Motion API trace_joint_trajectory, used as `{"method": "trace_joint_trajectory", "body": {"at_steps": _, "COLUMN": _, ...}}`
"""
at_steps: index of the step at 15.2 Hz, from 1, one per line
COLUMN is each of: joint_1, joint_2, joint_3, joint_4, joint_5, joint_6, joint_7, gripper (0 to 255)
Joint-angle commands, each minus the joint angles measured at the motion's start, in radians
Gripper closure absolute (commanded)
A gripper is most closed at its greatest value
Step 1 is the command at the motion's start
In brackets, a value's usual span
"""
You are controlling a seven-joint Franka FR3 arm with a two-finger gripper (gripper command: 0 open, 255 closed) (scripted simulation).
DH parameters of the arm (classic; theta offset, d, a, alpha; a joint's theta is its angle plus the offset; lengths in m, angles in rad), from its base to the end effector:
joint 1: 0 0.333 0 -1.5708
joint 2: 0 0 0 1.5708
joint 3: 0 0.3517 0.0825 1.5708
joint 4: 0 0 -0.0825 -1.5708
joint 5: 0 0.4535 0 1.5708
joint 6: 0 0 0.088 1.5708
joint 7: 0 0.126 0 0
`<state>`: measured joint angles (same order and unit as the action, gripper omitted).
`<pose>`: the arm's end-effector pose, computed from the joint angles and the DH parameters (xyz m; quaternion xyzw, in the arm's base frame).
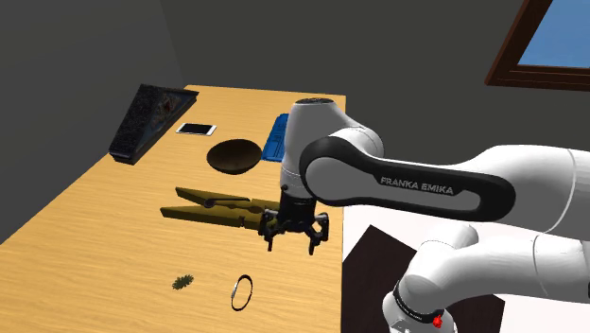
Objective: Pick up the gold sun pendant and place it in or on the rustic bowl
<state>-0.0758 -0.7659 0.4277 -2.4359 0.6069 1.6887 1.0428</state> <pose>0.3370 0.2147 0.5310 -0.8930 0.4226 0.0986 0.1191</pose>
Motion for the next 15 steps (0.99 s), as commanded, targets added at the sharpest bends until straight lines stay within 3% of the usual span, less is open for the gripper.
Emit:
{"method": "trace_joint_trajectory", "body": {"at_steps": 1, "joint_1": -0.013, "joint_2": 0.033, "joint_3": 0.051, "joint_4": 0.023, "joint_5": 0.056, "joint_6": 0.052, "joint_7": 0.095, "gripper": 0}}
{"method": "trace_joint_trajectory", "body": {"at_steps": 9, "joint_1": -0.105, "joint_2": 0.212, "joint_3": 0.258, "joint_4": 0.137, "joint_5": 0.192, "joint_6": 0.299, "joint_7": 0.422, "gripper": 0}}
{"method": "trace_joint_trajectory", "body": {"at_steps": 15, "joint_1": -0.225, "joint_2": 0.393, "joint_3": 0.439, "joint_4": 0.264, "joint_5": 0.186, "joint_6": 0.508, "joint_7": 0.678, "gripper": 0}}
